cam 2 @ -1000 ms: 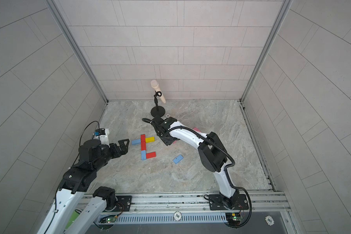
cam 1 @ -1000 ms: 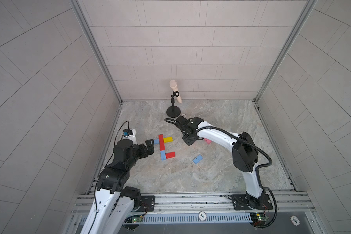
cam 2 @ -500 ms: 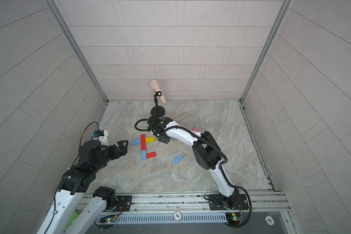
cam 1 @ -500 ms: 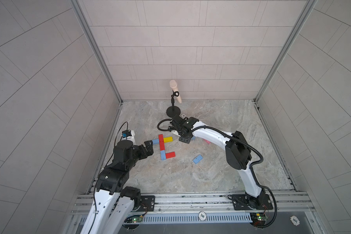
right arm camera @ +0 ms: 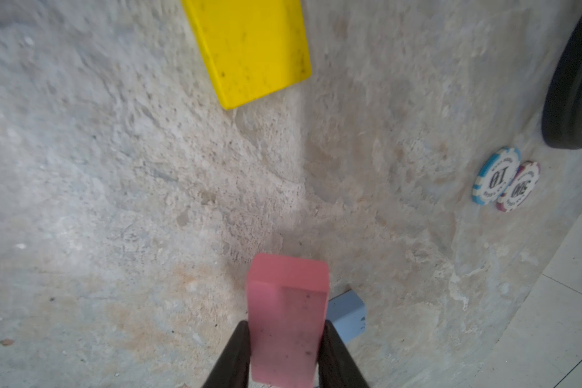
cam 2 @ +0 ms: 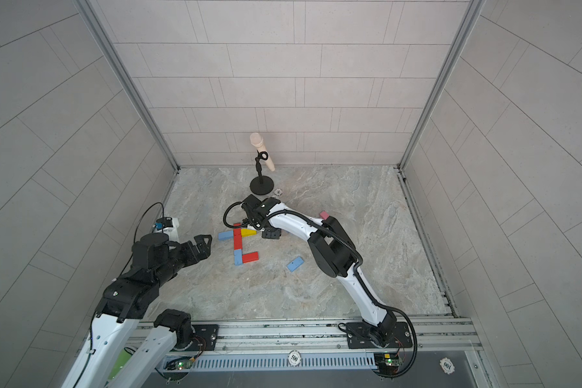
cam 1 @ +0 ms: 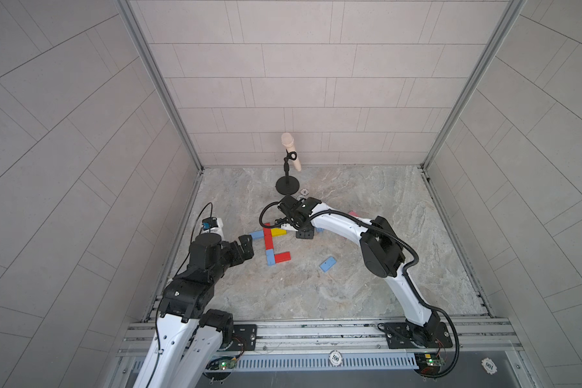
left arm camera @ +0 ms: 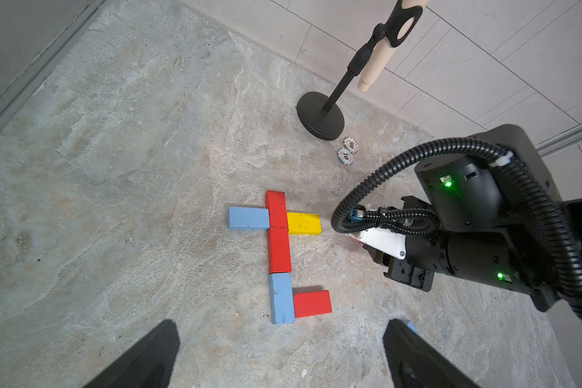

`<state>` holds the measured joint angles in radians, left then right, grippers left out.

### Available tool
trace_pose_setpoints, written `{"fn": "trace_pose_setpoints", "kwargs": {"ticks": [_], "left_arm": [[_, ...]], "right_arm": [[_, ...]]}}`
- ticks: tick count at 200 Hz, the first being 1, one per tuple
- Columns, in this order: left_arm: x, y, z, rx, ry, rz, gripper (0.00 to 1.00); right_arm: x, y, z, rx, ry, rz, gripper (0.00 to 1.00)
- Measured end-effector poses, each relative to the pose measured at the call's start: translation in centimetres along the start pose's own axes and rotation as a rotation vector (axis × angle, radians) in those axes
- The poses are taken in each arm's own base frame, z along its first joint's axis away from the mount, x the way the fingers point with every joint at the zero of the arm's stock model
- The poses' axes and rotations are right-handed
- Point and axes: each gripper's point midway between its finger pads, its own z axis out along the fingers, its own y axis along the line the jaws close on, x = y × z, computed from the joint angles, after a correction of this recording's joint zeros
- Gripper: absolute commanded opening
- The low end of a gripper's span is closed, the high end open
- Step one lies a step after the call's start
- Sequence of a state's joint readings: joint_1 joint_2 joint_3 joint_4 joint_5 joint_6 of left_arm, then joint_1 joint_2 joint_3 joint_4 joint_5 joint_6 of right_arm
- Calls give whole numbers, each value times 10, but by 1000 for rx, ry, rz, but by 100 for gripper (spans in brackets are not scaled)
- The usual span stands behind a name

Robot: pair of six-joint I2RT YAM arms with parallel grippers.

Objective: Assemble the letter t with building blocks
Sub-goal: Assemble the building block at the center of the board.

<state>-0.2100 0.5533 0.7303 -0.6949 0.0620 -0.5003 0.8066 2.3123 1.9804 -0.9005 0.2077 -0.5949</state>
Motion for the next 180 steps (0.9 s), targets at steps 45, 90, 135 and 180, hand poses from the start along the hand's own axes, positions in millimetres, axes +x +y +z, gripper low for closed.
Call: {"fn": "trace_pose_setpoints", "kwargs": {"ticks": [45, 90, 135, 180], "left_arm": [[1, 1, 2, -5, 7, 0, 100], [2, 1, 3, -8, 15, 0, 100], [2, 1, 3, -9, 16, 0, 100], [3, 1, 3, -10, 18, 0, 100]], "right_arm": [[3, -4, 2, 19, 16, -39, 5], [5, -9, 4, 31, 22, -48, 7], [7, -6, 14, 23, 39, -57, 9], [9, -4, 19, 16, 50, -63, 11]]}}
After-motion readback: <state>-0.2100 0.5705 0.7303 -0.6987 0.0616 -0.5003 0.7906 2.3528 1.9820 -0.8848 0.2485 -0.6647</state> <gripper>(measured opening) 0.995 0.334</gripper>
